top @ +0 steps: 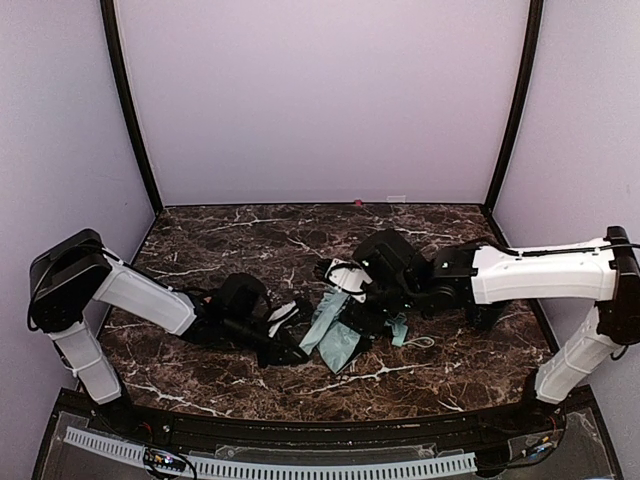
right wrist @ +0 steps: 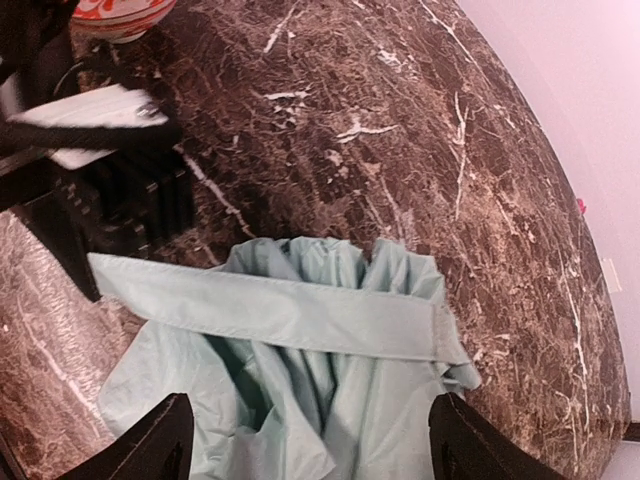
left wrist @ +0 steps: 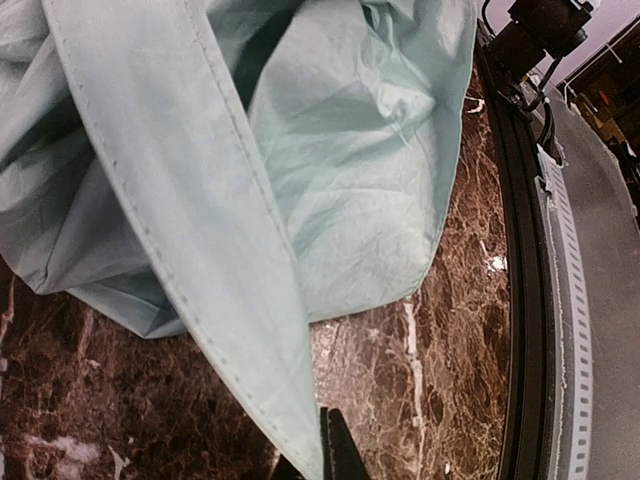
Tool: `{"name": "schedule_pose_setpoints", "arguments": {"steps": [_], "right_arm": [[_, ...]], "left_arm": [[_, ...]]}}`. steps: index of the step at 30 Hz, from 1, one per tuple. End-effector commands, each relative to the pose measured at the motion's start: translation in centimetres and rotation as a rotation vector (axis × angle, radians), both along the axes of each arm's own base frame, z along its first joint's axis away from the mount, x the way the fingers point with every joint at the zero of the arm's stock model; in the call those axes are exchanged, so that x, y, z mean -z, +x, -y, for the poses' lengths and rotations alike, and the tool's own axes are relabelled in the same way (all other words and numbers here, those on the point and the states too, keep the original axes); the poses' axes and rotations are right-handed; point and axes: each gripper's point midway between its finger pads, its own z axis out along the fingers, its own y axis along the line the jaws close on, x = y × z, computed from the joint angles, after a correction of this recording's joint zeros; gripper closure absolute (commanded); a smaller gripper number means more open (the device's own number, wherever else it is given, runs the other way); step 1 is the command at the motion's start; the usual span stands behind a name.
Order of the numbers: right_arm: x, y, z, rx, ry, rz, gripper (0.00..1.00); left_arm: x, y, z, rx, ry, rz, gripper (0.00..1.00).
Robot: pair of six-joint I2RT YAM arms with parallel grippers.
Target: Put away the umbrella
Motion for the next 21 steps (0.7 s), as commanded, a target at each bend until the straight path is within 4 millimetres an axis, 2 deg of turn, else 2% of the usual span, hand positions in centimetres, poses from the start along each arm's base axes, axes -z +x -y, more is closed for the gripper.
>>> {"name": "schedule_pose_setpoints", "arguments": {"steps": [1, 5, 9, 12, 15, 18, 21], "right_arm": [[2.4, -1.3, 0.8, 0.051, -0.043, 0.009, 0.16], [6.2, -0.9, 2.0, 0.09, -0.136, 0.005, 0.11], [8.3, 0.7, 1.7, 0.086, -0.156, 0.006, 0.09], [9.6, 2.3, 2.1, 0.108, -0.11, -0.047, 0.09], [10.7, 3.0, 2.2, 0.116, -0.057, -0.093, 0.1], [12.2, 3.2, 2.1, 0.117, -0.007, -0.174, 0.14], [14.0, 4.0, 3.1, 0.158, 0.012, -0.247, 0.2]], "left_arm": [[-1.3, -0.4, -0.4, 0.01, -0.014, 0.015, 1.0], [-1.8, -0.4, -0.5, 0.01, -0.017, 0.025, 1.0], [-2.4, -0.7, -0.7, 0.013, -0.014, 0.021, 1.0], [-3.7, -1.4, -0.9, 0.026, -0.031, 0.047, 1.0], [-5.0, -2.1, -1.4, 0.025, -0.059, 0.065, 1.0], [-5.3, -2.9, -1.7, 0.032, -0.057, 0.051, 1.0], [-5.2, -3.8, -1.4, 0.047, -0.038, 0.03, 1.0]]}}
